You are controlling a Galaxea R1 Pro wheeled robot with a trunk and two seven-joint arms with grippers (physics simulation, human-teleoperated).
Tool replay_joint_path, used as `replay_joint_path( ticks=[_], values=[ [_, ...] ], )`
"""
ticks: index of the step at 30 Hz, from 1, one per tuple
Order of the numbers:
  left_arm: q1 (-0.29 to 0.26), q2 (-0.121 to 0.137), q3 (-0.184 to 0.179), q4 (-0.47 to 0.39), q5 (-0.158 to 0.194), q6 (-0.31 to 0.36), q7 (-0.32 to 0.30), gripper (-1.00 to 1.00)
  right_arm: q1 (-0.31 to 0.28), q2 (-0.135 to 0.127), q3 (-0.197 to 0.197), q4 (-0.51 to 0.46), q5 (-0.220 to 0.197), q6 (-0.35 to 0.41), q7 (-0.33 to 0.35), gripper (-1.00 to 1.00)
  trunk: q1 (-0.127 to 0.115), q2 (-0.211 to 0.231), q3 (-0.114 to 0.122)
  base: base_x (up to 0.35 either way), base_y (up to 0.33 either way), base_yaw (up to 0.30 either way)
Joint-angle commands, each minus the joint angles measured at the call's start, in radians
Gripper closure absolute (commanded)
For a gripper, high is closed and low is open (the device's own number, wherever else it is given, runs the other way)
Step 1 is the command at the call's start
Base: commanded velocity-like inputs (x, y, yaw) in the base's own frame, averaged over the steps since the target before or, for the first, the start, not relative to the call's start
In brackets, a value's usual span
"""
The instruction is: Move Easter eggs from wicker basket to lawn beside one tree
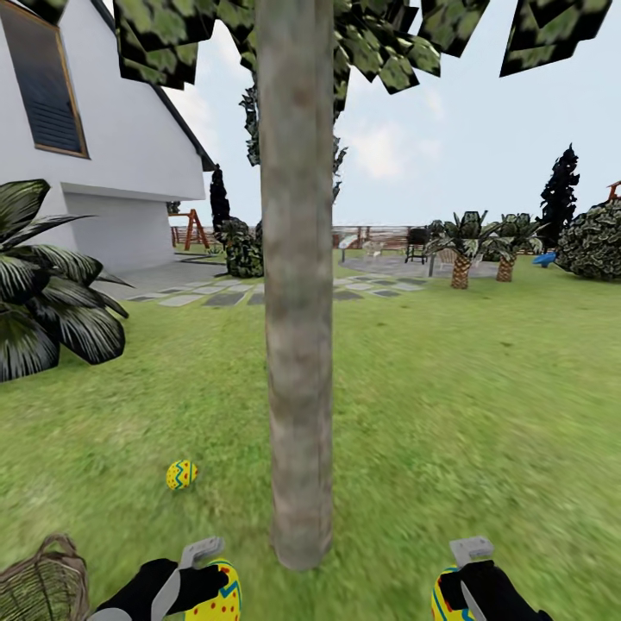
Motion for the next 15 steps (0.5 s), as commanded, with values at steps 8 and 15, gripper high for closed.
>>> replay_joint_path(
  ticks=[8,15],
  values=[
    [0.000,0.004,0.010,-0.002,-0.011,0.007,-0.006,1.00,-0.001,0.000,0.007,-0.001,0.003,0.006,-0.002,1.00,0.001,-0.001,-0.001,0.325,0.101,0.000],
    [0.000,0.002,0.008,-0.002,-0.010,0.005,-0.005,1.00,-0.001,0.000,0.005,-0.001,0.002,0.007,-0.002,1.00,0.001,-0.001,-0.001,0.015,0.010,0.000]
  ],
)
